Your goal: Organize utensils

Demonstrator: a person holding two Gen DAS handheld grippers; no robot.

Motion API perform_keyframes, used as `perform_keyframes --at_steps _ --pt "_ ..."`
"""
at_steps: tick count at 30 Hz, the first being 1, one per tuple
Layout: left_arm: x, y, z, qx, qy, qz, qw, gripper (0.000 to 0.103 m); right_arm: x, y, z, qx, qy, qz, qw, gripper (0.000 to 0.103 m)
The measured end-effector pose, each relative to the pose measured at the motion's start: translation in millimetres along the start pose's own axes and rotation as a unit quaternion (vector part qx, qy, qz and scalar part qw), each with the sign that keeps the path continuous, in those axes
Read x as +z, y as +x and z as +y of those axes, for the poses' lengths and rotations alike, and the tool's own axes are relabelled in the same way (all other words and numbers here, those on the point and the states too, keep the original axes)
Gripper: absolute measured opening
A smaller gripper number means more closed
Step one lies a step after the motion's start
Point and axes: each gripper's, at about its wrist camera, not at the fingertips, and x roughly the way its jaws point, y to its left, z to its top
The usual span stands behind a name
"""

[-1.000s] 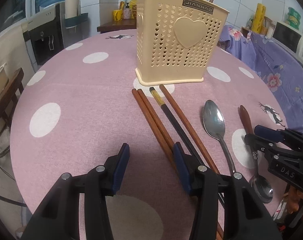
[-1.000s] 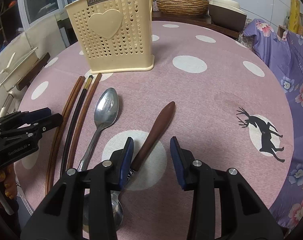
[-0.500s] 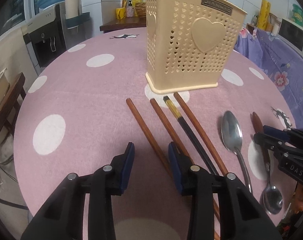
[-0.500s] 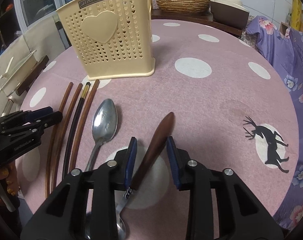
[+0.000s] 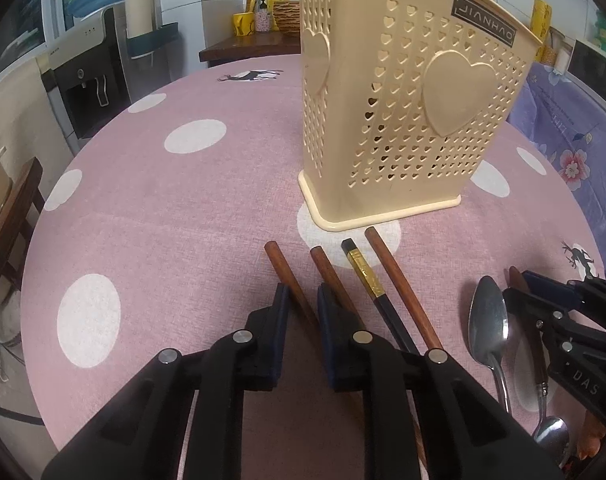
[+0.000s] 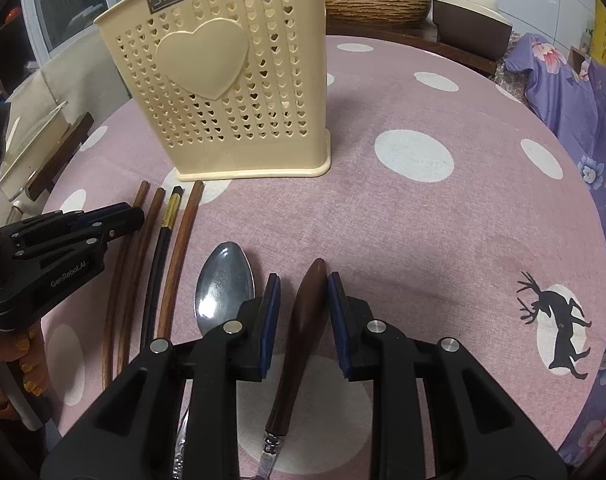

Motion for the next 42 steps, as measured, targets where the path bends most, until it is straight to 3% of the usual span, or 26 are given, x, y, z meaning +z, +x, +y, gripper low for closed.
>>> perform_keyframes --at_steps 4,26,32,42 --pt "0.1 0.7 -6.3 0.002 0.005 -0.001 1.0000 0.014 -0.9 -0.4 1.7 -0.009 -0.003 -0.001 1.000 0.018" --pt "2.1 0.4 0.5 -0.012 -0.015 -0.005 0.9998 0.008 -4.7 -2.0 3.2 0.014 -0.001 -0.020 1.000 0.017" --pt "6.3 -23.7 6.4 -0.037 -0.038 -0.045 0.9976 0.007 -1.8 -29.2 -11.9 0.048 0.017 -0.061 0.997 0.016" --pt "22.5 -107.6 9.3 -0.081 -0.044 -0.144 0.9853 0.007 7.0 -109.0 -30.8 0.102 0.016 -0.154 0.983 0.016"
